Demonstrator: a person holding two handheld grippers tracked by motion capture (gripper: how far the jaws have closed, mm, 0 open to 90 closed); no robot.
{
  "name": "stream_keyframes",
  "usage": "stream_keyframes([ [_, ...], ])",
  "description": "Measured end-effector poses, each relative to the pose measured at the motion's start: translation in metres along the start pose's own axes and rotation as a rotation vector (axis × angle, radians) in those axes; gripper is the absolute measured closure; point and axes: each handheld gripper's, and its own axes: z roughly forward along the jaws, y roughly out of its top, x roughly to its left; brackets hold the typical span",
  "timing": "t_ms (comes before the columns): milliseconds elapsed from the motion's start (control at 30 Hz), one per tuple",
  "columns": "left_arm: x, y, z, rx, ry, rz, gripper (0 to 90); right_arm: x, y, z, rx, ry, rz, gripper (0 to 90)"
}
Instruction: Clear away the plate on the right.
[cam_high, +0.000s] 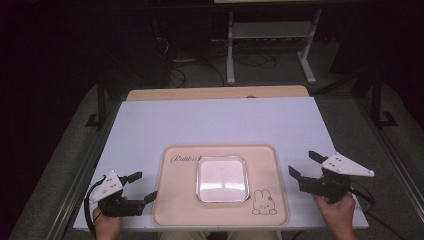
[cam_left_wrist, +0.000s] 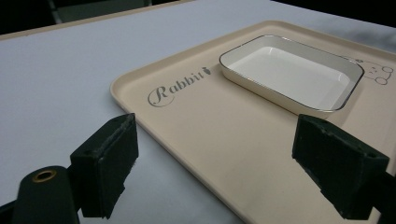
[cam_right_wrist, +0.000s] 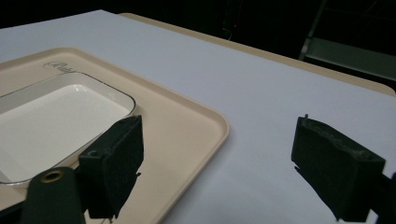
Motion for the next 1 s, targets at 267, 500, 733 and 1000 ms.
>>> stream_keyframes([
  [267, 0.000, 0.000, 0.001, 0.006, -0.003, 0.002, 14.0, -0.001, -0.009, -0.011, 0.003, -0.004, -0.032, 16.3],
  [500, 0.000, -0.001, 0.002, 0.020, -0.006, -0.003, 14.0, -0.001, -0.011, -0.013, -0.004, 0.001, -0.036, 15.9],
  [733, 0.000, -0.001, 0.002, 0.020, -0.003, -0.004, 14.0, 0.000, -0.012, -0.013, 0.000, -0.005, -0.047, 16.0],
  [1000, 0.001, -0.001, 0.002, 0.023, -0.007, -0.003, 13.9, -0.001, -0.013, -0.012, 0.008, -0.032, -0.073, 15.3],
])
